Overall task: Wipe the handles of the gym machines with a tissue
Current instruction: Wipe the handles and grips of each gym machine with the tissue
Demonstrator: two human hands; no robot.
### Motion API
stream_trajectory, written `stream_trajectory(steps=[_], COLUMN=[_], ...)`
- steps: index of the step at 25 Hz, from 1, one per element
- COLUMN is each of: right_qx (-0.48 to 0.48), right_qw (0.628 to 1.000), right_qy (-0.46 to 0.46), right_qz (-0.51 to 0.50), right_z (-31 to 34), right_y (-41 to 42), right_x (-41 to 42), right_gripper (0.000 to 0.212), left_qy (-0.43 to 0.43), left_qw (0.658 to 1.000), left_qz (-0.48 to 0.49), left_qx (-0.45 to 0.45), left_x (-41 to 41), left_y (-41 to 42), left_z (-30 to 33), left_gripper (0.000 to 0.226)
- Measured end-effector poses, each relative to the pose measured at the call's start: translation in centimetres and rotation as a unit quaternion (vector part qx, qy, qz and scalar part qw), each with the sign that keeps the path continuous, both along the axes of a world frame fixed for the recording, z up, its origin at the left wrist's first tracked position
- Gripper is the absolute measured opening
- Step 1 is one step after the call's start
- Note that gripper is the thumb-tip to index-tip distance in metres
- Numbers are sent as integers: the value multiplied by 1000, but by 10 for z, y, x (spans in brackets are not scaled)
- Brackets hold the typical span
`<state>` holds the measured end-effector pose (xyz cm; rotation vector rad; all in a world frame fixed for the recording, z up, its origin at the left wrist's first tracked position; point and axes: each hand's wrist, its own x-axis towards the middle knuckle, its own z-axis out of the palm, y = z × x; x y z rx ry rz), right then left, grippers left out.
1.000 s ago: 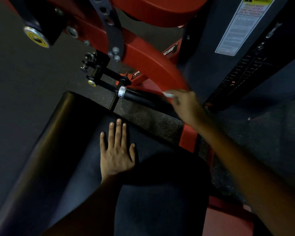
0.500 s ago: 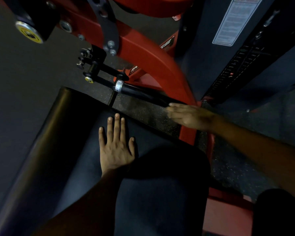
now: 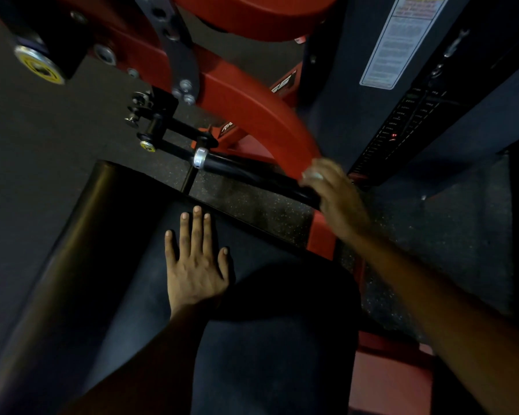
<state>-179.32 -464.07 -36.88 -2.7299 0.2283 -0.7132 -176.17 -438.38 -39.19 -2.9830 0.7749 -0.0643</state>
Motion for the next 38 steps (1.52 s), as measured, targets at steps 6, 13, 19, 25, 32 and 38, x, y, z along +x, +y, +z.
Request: stream_trajectory(steps=[6,13,19,25,32,38], right_qx=[351,378,154,7,63,115], right_qw=[907,863,972,981,987,989], right_qy=[230,233,167,128,47,86], right_qz=[21,-242,-60,148,142,27], right_z=[51,48,39,-6,-1,-30], right_y=[72,4,106,38,77,54], right_x=[123,-9,67,16,76,10], right_gripper=[45,29,47,61,51,47], left_qy=[-10,-12,-15,-15,-22,-16], left_qw=[1000,1000,1000,1000,1000,1000], left_qz=[0,-2,-3,-10,-14,-13], left_qx=[3,-7,-3,-8,-5,-6], left_x=[0,1,5,1,6,5], left_y=[-4,-2,-3,1,-1,1], left_z=[2,1,1,-2,-4,-7], left_gripper=[66,66,67,67,67,67])
